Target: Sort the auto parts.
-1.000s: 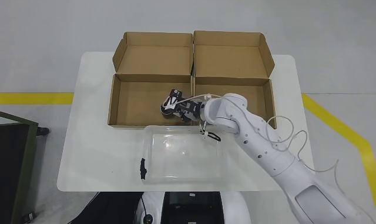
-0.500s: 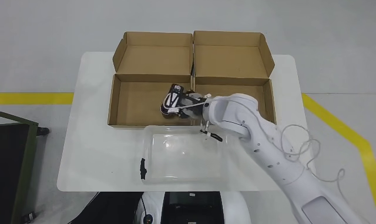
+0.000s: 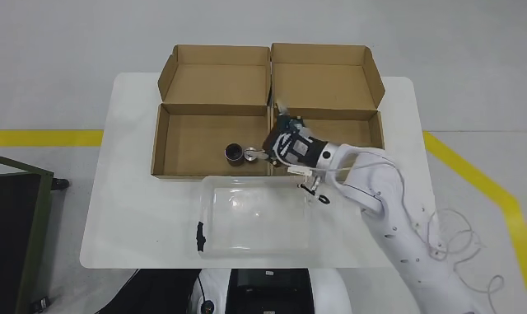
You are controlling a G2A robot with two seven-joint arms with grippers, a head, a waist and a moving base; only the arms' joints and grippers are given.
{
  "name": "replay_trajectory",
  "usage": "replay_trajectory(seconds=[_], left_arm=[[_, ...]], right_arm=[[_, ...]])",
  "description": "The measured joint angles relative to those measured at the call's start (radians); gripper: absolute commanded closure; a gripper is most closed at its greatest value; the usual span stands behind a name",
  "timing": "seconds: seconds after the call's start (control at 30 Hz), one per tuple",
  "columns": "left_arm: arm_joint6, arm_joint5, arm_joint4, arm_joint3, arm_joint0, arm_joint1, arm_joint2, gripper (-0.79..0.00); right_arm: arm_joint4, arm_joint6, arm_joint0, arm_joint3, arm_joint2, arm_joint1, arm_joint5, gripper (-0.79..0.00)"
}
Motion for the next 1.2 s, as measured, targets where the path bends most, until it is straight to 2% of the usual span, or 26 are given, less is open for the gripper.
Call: replay_trajectory(seconds=[0.17,0.57,0.9,1.2], left_arm=[[0.000,0.000,0.000,0.000,0.000,0.000,0.000,-0.785],[0.000,0.000,0.000,0.000,0.000,0.000,0.000,-0.785],[0.000,0.000,0.000,0.000,0.000,0.000,0.000,-0.785],[0.000,0.000,0.000,0.000,0.000,0.000,0.000,-0.785]], right_arm=[[-0.044,-0.095,-0.106,-0.057,0.100,0.020,0.014,-0.785],[-0.134,-0.292,-0.434,-0.194,0.353,0.060,0.072,-0.785],[-0.145,-0.368,-0.654,-0.295,0.517,0.075,0.098,-0.785],[-0.150,-0.441,-0.804,-0.344,0.608,0.078,0.128,-0.785]])
